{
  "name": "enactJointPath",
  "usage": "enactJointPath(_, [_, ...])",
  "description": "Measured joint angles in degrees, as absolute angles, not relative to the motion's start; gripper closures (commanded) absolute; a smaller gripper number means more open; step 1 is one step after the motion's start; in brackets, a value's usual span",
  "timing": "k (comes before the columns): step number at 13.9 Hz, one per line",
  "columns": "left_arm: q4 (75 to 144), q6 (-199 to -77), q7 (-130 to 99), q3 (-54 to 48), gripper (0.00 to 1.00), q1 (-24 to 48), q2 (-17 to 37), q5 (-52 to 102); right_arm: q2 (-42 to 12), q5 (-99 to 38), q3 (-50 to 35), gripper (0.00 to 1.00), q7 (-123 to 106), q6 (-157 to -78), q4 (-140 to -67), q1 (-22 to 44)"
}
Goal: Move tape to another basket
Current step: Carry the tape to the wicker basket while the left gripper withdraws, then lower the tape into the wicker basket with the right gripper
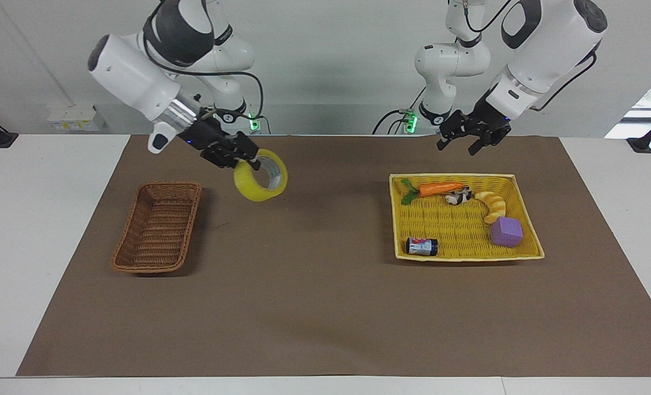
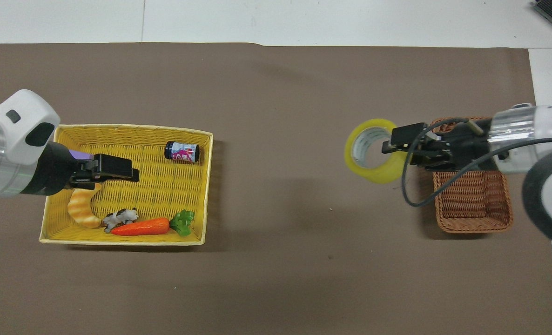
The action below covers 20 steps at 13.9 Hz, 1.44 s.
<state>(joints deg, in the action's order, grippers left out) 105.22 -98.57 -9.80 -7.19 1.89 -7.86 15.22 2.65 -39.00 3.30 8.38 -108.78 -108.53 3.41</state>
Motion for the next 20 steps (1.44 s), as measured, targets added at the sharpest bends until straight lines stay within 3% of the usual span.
enactJointPath(3, [103.7,-98.5,-8.1,-7.2,0.00,0.1,-7.0,5.8,0.8,-36.9,3.5,1.00,1.8,-108.2,-108.7,-5.5])
enactJointPath(6, [101.0,-98.3,-4.3,-7.1,0.00,-1.9,-5.6,1.7,-4.5,-36.7,3.6,1.00,-8.0,-109.4,-108.8,-11.5])
enactJointPath(11, [91.5,-92.6,-1.4,-7.1,0.00,-4.3,0.4,0.9,-9.5,-36.6,3.5,1.00,-19.3,-110.3,-109.9,-16.3])
enactJointPath(20, [88.8,-91.9,0.7,-7.3,0.00,-4.8,1.6,0.2,-12.4,-36.7,3.3,0.97,-34.5,-110.3,-115.1,-21.7])
